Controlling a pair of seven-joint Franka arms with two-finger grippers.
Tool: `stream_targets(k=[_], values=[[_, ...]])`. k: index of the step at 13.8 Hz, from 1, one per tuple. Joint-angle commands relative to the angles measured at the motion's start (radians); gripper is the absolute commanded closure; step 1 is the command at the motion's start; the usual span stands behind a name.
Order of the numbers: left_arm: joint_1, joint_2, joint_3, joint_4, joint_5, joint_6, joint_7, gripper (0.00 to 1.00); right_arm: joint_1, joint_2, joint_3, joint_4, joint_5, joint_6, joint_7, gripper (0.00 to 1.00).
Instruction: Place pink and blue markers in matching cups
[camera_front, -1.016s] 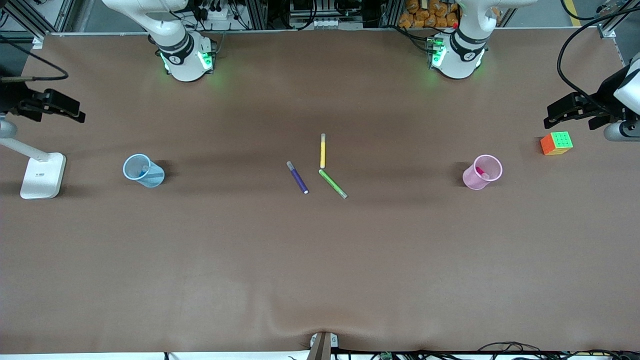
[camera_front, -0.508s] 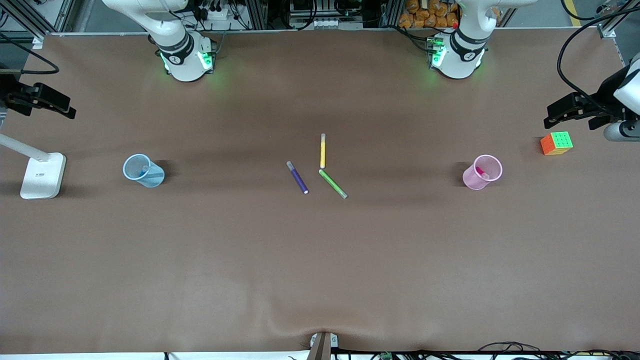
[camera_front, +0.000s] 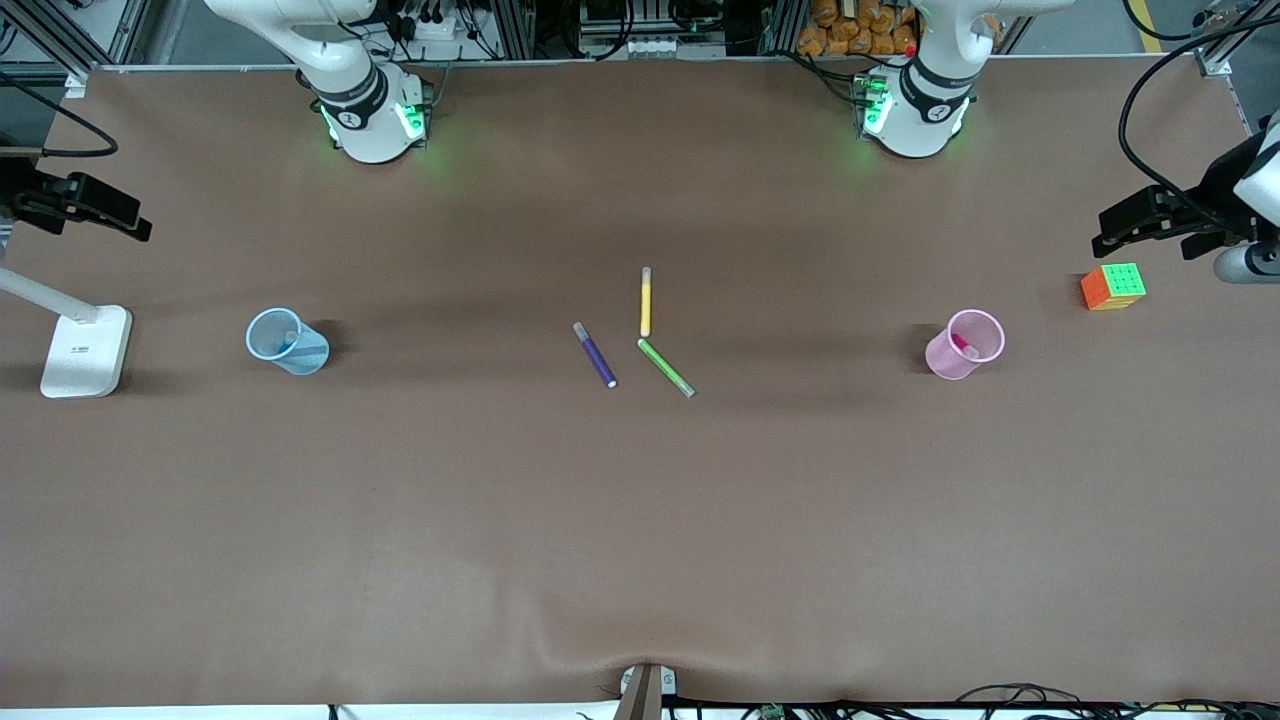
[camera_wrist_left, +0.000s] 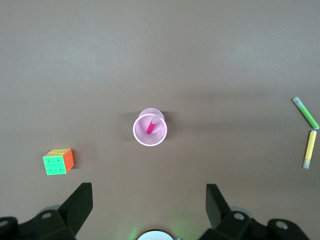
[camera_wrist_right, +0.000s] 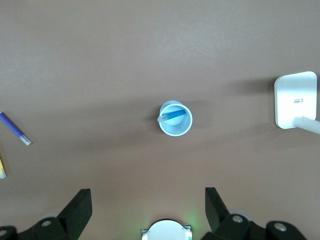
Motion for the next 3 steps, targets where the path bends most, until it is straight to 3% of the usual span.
stream_targets(k=[1, 3], values=[[0.005, -0.012, 0.000, -0.014, 0.018, 0.007, 0.016, 0.00, -0.014, -0.029, 0.008, -0.031, -0.005, 0.012, -0.011, 0.00], [0.010, -0.012, 0.000, -0.014, 0.018, 0.007, 0.016, 0.00, -0.015, -0.028, 0.008, -0.031, -0.005, 0.012, -0.011, 0.00]])
